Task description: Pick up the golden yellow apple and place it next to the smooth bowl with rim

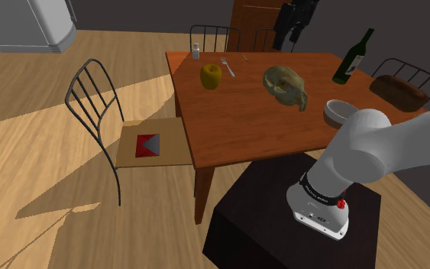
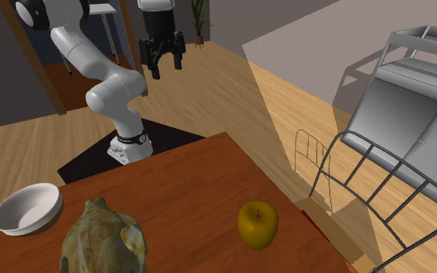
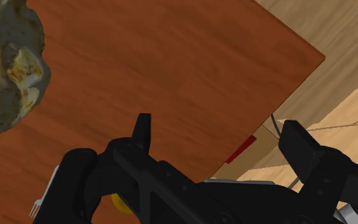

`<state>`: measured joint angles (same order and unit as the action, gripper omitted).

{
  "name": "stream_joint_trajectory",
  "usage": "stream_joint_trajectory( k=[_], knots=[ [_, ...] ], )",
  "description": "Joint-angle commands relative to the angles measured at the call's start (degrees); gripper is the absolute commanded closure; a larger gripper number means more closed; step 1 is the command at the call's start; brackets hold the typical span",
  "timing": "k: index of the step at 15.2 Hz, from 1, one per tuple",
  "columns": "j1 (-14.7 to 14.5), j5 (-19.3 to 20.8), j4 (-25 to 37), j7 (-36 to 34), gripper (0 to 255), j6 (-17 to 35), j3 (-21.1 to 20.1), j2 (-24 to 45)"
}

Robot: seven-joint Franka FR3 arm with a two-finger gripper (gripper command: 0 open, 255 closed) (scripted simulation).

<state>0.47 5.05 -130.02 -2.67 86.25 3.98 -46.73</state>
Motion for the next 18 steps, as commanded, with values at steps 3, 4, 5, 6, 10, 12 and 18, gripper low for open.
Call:
stream_joint_trajectory(
  k=[3,4,5,6,10,12,18],
  knots=[
    [0.2,0.6,-0.5,-0.1,0,3.7,0.4,2.9],
    [0.3,0.9,-0.6,-0.2,0,5.5,0.6,4.4],
    [0.4,1.2,-0.7,-0.2,0,7.3,0.8,6.0],
    [0.5,1.5,-0.7,-0.3,0,9.0,1.1,7.7],
    [1.0,2.6,0.3,-0.6,0,15.7,1.9,14.7],
    [1.2,3.1,1.2,-0.7,0,18.8,2.4,18.4],
    [1.9,4.0,6.0,-1.1,0,26.8,3.7,30.2]
  ],
)
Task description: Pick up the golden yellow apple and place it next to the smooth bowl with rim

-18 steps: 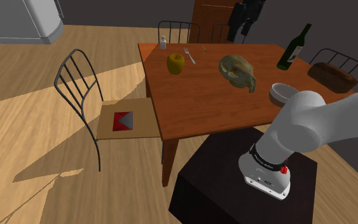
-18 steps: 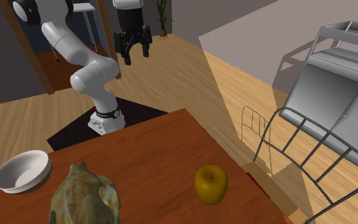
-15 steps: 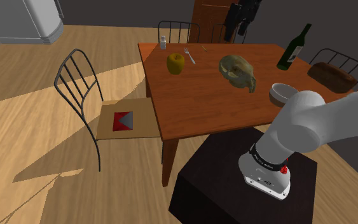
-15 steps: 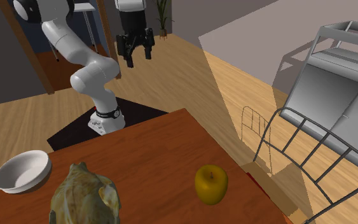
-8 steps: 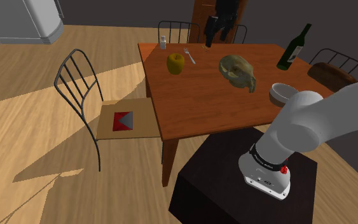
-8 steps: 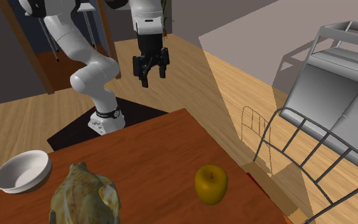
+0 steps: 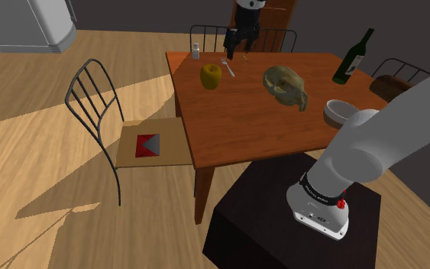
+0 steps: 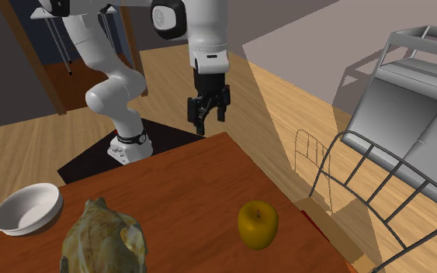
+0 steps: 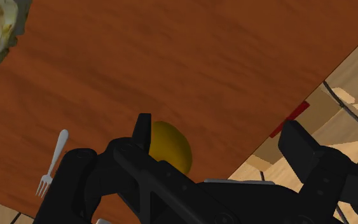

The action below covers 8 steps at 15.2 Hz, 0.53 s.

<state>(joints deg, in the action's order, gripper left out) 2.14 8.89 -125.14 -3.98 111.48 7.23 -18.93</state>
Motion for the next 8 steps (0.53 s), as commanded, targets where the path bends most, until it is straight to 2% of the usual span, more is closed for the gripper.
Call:
stream_joint_trajectory(
  k=[1,8],
  knots=[
    [0.3,0.3,2.2,0.2,0,2.7,0.6,4.4],
    [1.3,0.3,11.7,0.1,0,8.9,2.0,19.1]
  ],
)
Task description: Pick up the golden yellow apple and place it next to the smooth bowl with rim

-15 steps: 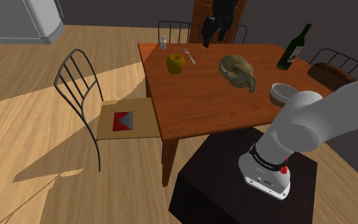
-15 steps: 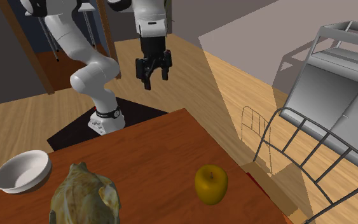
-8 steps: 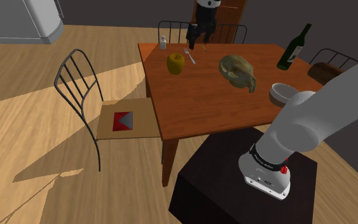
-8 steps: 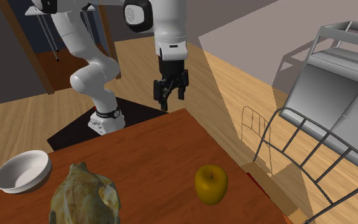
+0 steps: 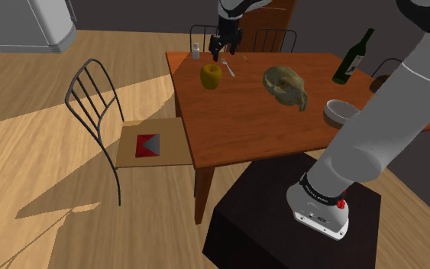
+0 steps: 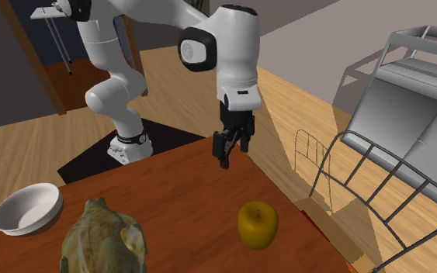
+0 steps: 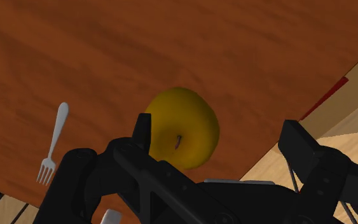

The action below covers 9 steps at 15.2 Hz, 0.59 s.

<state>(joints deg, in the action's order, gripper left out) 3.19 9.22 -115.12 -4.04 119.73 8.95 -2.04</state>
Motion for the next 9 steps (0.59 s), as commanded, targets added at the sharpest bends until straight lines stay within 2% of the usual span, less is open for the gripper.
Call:
stream_joint_trajectory(
  k=[1,7,9],
  knots=[
    [0.4,-0.1,3.4,0.2,0,1.3,0.4,4.3],
    [1.7,-1.1,15.3,0.6,0,3.4,1.2,17.4],
    [1.8,-1.1,15.3,0.6,0,4.1,1.2,18.0]
  ],
)
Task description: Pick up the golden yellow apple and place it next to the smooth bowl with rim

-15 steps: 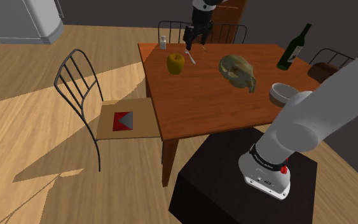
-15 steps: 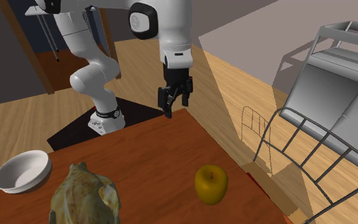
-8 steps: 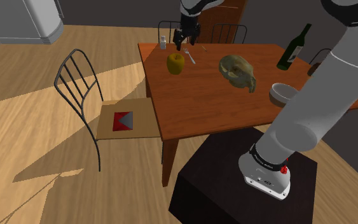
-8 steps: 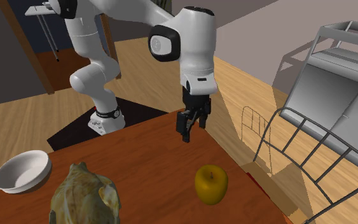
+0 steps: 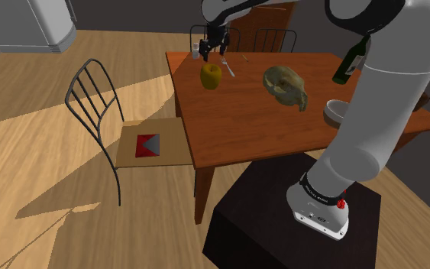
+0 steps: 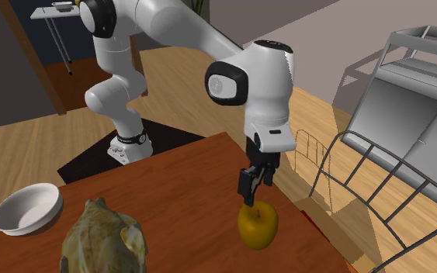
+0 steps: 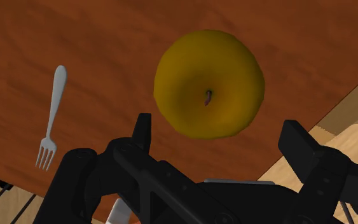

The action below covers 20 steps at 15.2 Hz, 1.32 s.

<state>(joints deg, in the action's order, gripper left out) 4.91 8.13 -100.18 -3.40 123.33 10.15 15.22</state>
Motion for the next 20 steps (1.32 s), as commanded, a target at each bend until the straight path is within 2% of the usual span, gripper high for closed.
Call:
stream_joint_trajectory(
  k=[1,6,14,15,20],
  knots=[
    [0.2,-0.1,0.1,0.0,0,1.1,0.0,1.1],
    [0.6,-0.3,-1.1,0.1,0,4.5,0.1,3.3],
    [0.6,-0.3,-1.1,0.1,0,4.5,0.1,3.3],
    [0.6,-0.3,-1.1,0.1,255,4.5,0.1,3.3],
    [0.6,-0.3,-1.1,0.1,255,4.5,0.1,3.3]
  ],
)
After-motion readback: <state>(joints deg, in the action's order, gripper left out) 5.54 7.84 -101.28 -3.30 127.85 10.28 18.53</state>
